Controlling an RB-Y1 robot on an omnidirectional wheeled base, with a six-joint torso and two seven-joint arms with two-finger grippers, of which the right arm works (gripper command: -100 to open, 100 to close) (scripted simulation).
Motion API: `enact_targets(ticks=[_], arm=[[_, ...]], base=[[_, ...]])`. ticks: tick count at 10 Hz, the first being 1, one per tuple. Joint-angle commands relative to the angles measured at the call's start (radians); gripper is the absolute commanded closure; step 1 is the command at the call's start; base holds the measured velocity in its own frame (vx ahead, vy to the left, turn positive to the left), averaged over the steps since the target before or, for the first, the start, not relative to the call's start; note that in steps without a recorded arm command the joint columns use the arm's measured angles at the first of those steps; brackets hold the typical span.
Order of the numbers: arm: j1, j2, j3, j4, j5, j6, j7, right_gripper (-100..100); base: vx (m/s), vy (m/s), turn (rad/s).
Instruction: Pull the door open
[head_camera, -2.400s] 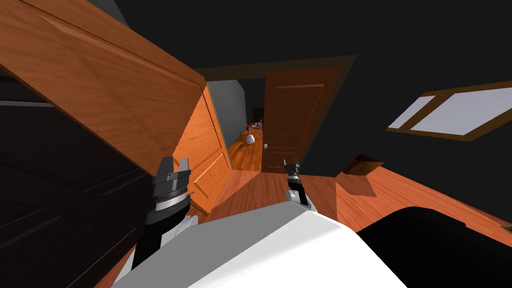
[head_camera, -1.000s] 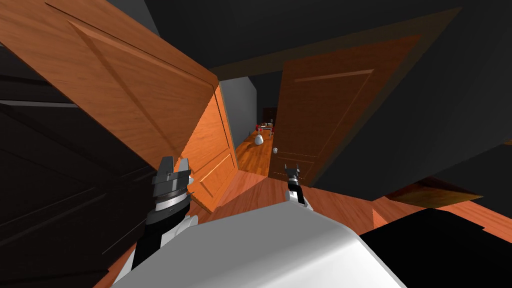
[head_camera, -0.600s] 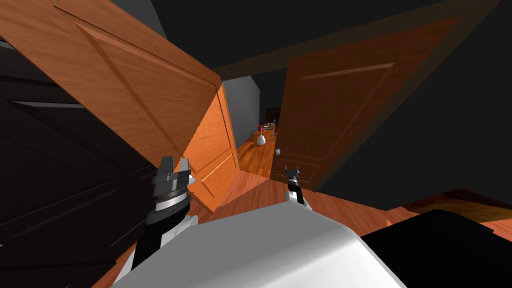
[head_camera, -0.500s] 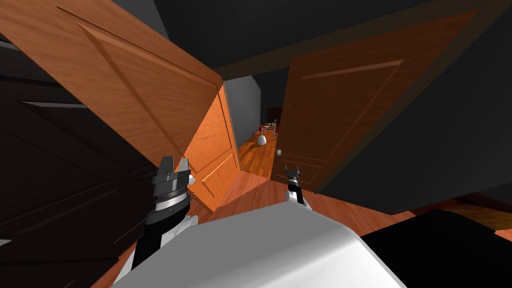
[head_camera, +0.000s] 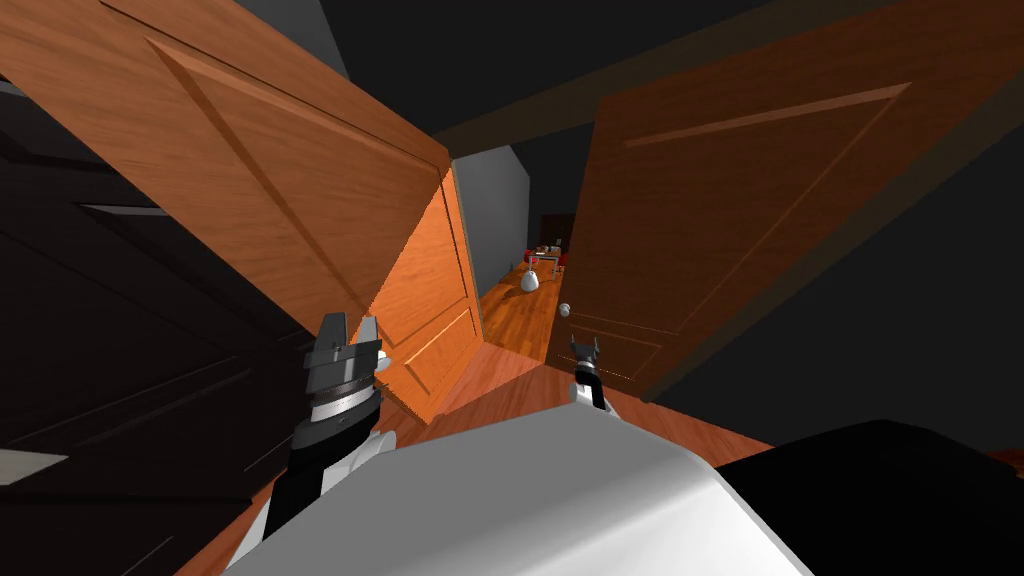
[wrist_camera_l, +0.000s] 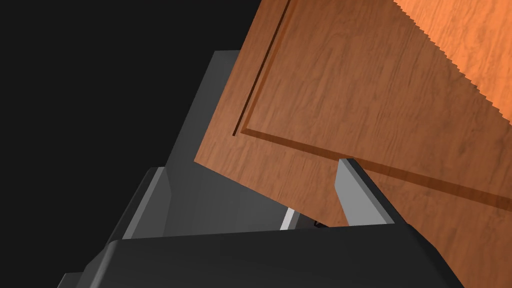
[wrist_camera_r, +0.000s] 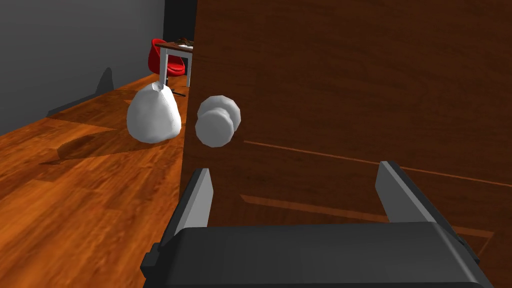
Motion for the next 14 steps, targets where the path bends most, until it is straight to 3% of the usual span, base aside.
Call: enact_targets(ticks=[1, 4, 5, 9, 14], arm=[[-0.016, -0.002, -0.009, 0.039, -0.012, -0.003, -0.03, -100], [-0.041, -0.001, -0.022, 0.102, -0.029, -0.012, -0.073, -100], [-0.058, -0.001, -0.03, 0.145, -0.04, -0.018, -0.102, -100], [-0.077, 0.001, -0.041, 0.196, -0.054, -0.025, -0.136, -100], [-0.12, 0.004, -0.062, 0.306, -0.084, -0.04, -0.21, -100]], base=[[0.083, -0.033, 0.111], [0.073, -0.045, 0.105], [0.107, -0.042, 0.16], [0.059, -0.04, 0.07], [0.077, -0.053, 0.103]])
